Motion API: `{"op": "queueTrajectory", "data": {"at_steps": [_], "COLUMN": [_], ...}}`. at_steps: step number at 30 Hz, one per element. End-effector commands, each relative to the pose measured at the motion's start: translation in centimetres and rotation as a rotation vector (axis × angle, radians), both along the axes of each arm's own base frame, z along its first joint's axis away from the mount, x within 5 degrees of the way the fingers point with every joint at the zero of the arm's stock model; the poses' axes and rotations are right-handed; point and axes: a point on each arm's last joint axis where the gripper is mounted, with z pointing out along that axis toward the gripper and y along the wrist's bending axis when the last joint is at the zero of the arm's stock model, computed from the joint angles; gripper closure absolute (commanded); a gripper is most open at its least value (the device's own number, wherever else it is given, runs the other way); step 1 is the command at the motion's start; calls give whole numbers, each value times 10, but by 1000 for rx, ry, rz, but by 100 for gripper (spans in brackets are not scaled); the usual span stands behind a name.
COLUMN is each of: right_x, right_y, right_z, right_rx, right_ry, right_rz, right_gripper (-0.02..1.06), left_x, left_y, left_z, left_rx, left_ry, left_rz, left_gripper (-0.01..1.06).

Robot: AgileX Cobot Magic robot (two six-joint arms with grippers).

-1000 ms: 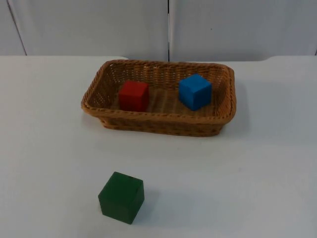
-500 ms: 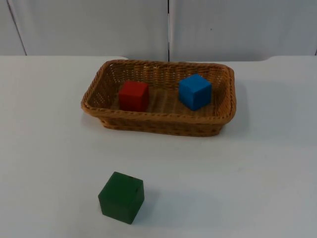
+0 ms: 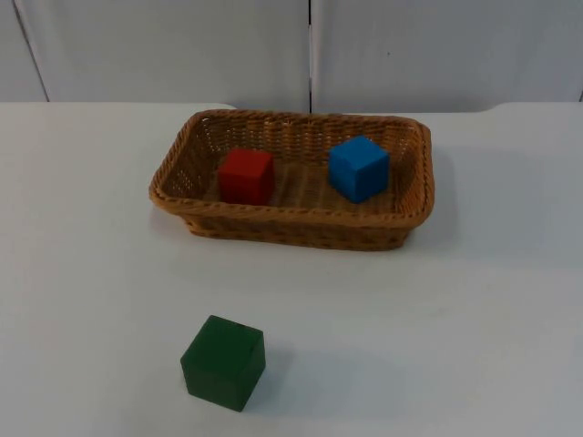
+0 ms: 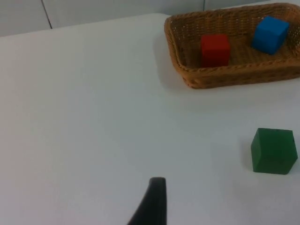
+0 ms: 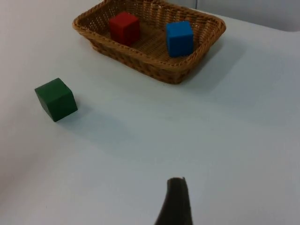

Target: Pick up one cube with each hand and place exactly two cubes into the same basket, leaving the remaining cube outside.

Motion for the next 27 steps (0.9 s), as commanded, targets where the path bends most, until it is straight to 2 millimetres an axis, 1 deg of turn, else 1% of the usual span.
{"op": "queueTrajectory", "data": {"at_steps": [1,6,18,20,22,23,26,27], "right_x": [1,1,1,1,1,1,1,1], "right_y": [0,0,0,0,0,0,0,0], "right_z": [-1,-1,-1,-1,-1,-1,-1,-1], "right_rx": [0,0,-1,-1,-1,-1,-1,-1], "right_ry": [-4,-4,-5,-5,-5,-5,-5,-5], "right_rz": [-2,-2,-2,-2,-2,-2,-2,-2], "right_gripper": [41,41,41,35,27,27,12,8], "left_x": [0,0,0,0,0,0,0,0], "left_y": [0,2,2,2,2,2,2,2], "left_z": [-1,-1,-1,-1,-1,-1,-1,-1], "left_rx": [-5,-16,-16,-15,-15,-15,-15,-15], "left_ry": [4,7,7,7,7,7,7,7], "left_rz": [8,38,38,37,37,37,37,37], "left_gripper": [23,23,23,21,14,14,0,0]}}
